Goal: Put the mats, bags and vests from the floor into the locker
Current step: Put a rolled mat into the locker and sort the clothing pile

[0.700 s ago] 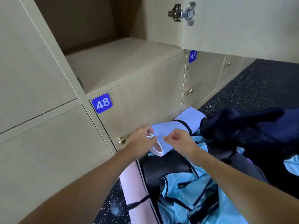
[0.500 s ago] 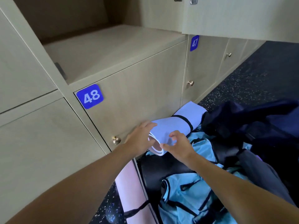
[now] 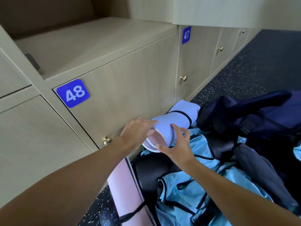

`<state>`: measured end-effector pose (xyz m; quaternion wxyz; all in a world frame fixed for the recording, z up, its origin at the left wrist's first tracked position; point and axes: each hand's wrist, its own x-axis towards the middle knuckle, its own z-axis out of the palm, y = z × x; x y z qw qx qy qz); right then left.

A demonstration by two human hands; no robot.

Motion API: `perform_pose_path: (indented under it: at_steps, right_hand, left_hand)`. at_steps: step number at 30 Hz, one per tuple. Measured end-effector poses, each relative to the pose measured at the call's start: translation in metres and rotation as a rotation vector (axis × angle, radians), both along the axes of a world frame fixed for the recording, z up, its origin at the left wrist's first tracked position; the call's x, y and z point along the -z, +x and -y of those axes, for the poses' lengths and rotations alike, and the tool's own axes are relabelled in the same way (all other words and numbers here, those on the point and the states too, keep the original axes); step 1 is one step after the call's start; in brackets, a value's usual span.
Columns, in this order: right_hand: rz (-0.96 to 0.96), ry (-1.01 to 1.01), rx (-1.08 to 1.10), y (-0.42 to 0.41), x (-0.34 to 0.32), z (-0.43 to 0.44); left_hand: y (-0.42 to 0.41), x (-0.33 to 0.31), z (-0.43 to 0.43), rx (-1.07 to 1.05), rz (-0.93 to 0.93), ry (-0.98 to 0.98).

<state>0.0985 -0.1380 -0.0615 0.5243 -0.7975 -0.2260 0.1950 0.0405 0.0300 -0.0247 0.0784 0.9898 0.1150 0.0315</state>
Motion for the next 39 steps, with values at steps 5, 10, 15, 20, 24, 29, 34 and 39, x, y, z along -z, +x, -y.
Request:
perform_pose_path:
  at_steps: [5, 10, 15, 20, 24, 29, 34, 39]
  right_hand:
    - [0.016, 0.131, 0.084, -0.014, -0.059, 0.027]
    - [0.005, 0.352, 0.148, -0.041, -0.137, 0.055]
    - [0.052, 0.586, 0.140, -0.066, -0.224, 0.095]
    - [0.102, 0.735, 0.128, -0.081, -0.274, 0.118]
    - [0.201, 0.801, 0.116, -0.084, -0.305, 0.112]
    - [0.221, 0.825, 0.057, -0.079, -0.325, 0.071]
    - [0.141, 0.800, 0.027, -0.066, -0.304, 0.002]
    - [0.187, 0.571, -0.150, -0.041, -0.279, -0.057]
  left_hand:
    - [-0.015, -0.065, 0.025, 0.122, 0.210, 0.036]
    - [-0.049, -0.145, 0.058, 0.107, 0.448, 0.118]
    - [-0.094, -0.240, 0.112, 0.048, 0.583, 0.081]
    - [-0.122, -0.302, 0.150, 0.121, 0.824, 0.133]
    - [-0.138, -0.334, 0.159, 0.132, 0.924, 0.154]
    - [-0.146, -0.351, 0.131, 0.056, 0.934, 0.148]
    - [-0.137, -0.332, 0.074, -0.096, 0.842, 0.096]
    - [-0.131, -0.304, 0.022, -0.171, 0.718, 0.120]
